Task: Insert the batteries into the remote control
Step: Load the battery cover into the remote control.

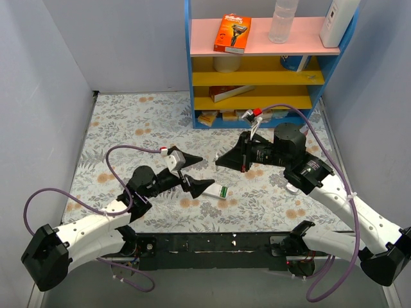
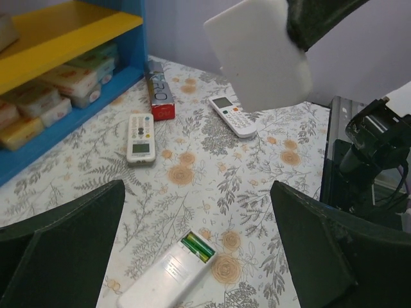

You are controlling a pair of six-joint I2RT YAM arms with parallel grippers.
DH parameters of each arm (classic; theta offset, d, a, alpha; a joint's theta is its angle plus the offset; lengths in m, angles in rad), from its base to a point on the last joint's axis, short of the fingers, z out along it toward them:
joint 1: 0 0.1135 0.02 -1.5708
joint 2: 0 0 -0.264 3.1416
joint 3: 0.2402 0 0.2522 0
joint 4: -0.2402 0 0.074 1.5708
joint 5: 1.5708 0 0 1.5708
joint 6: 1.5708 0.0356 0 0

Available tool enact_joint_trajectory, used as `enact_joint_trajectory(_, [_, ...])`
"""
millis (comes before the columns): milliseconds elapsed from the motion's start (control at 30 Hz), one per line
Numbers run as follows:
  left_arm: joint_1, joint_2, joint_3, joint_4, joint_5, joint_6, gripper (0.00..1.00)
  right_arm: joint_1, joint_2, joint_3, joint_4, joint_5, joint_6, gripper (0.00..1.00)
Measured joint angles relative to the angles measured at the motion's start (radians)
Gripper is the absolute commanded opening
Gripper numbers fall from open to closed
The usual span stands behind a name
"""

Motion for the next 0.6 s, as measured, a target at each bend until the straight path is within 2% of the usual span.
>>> enact_joint_trajectory(200, [0.0,0.024,0.052,0.042,0.125,0.13,0.98,-0.019,-0.017,-0.048,0.081,-0.105,0.048,0.01])
enact_joint_trajectory(400, [0.0,0.028,0.103,0.061,0.189,0.202,0.98,-0.026,-0.011,-0.092,0.158,-0.182,0.105,0.01])
enact_joint_trajectory(600, [0.0,0.066,0.143,0.056,0.247,0.254,0.92,-0.029,0.008,-0.111,0.235,-0.242,0.153,0.01])
